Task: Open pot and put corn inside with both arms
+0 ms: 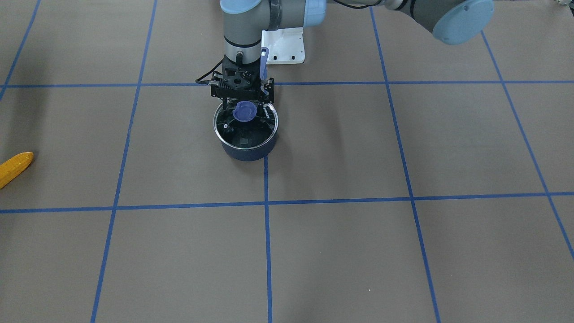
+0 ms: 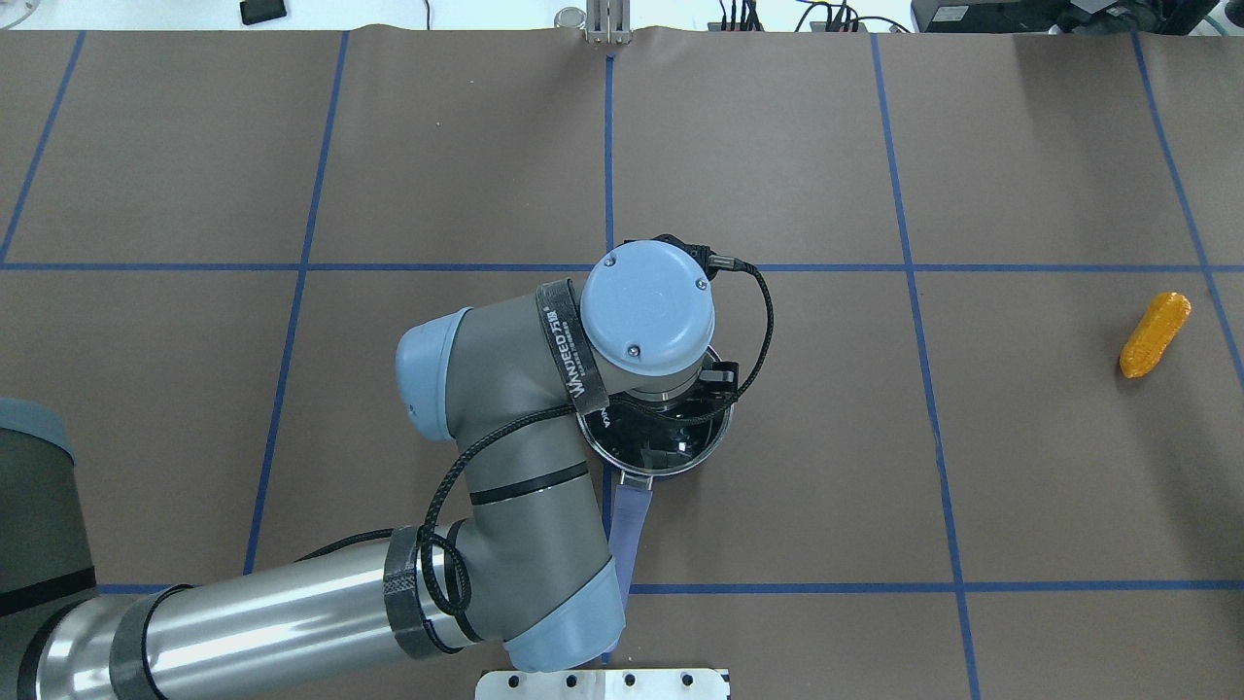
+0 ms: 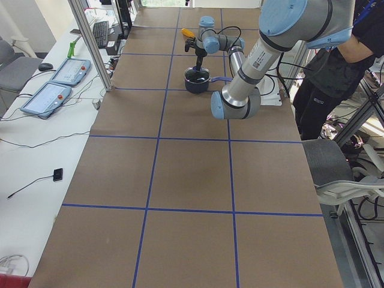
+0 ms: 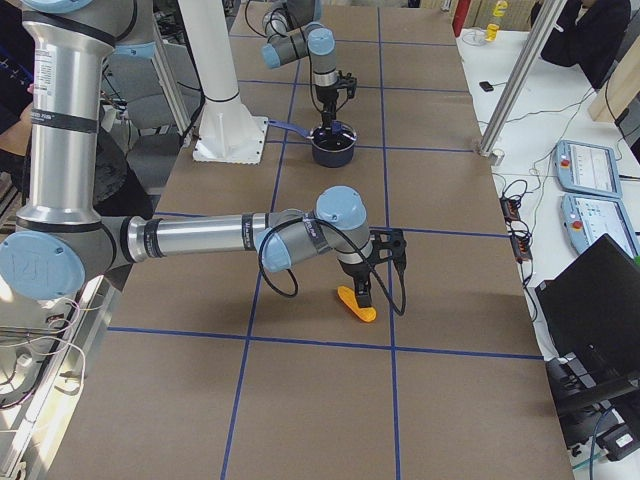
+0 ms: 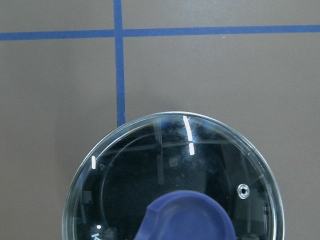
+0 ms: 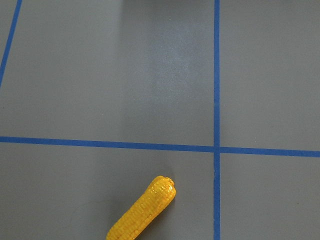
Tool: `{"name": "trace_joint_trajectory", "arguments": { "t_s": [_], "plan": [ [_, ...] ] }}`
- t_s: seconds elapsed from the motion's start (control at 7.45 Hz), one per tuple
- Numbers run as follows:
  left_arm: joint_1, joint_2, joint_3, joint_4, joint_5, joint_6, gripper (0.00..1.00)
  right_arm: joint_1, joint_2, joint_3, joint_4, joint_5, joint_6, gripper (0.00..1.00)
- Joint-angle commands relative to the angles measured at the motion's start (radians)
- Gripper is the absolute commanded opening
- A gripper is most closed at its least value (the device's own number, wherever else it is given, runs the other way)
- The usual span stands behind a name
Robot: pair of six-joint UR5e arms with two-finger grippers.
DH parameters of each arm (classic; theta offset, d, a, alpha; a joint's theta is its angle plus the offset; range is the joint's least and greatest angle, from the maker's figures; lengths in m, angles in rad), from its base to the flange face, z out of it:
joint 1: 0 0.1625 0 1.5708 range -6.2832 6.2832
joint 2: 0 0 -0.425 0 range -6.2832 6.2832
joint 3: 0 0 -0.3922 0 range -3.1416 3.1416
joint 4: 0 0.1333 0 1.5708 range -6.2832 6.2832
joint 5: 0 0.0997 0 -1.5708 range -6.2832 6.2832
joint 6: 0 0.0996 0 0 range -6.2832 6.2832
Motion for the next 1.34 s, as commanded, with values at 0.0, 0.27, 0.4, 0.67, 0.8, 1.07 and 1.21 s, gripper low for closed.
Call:
{"name": "trace_joint_trajectory", "arguments": {
  "t_s": [0.0, 0.27, 0.4, 0.67, 0.8, 1.07, 1.21],
  "plan": [
    [0.0, 0.004, 0.004, -0.011, 0.021, 0.034, 0.98, 0.0, 0.0, 0.0, 0.0, 0.0, 0.0, 1.0],
    [0.001, 0.004, 0.01, -0.018, 0.022, 0.041, 0.97, 0.0, 0.0, 0.0, 0.0, 0.0, 0.0, 1.0],
    [0.0, 0.004, 0.01, -0.018, 0.022, 0.045, 0.81, 0.0, 0.0, 0.0, 0.0, 0.0, 0.0, 1.0],
    [0.0, 0.004, 0.007, -0.018, 0.034, 0.054, 0.44, -0.002, 0.0, 0.0, 0.0, 0.0, 0.002, 1.0],
    [0.0, 0.004, 0.004, -0.017, 0.035, 0.061, 0.22, -0.002, 0.001, 0.0, 0.0, 0.0, 0.002, 1.0],
    [-0.008, 0.004, -0.028, -0.012, 0.032, 0.061, 0.0, -0.002, 0.003, 0.0, 0.0, 0.0, 0.0, 1.0],
    [-0.032, 0.018, -0.087, 0.011, 0.025, 0.08, 0.0, -0.002, 0.006, 0.0, 0.0, -0.001, 0.0, 1.0]
  ]
}}
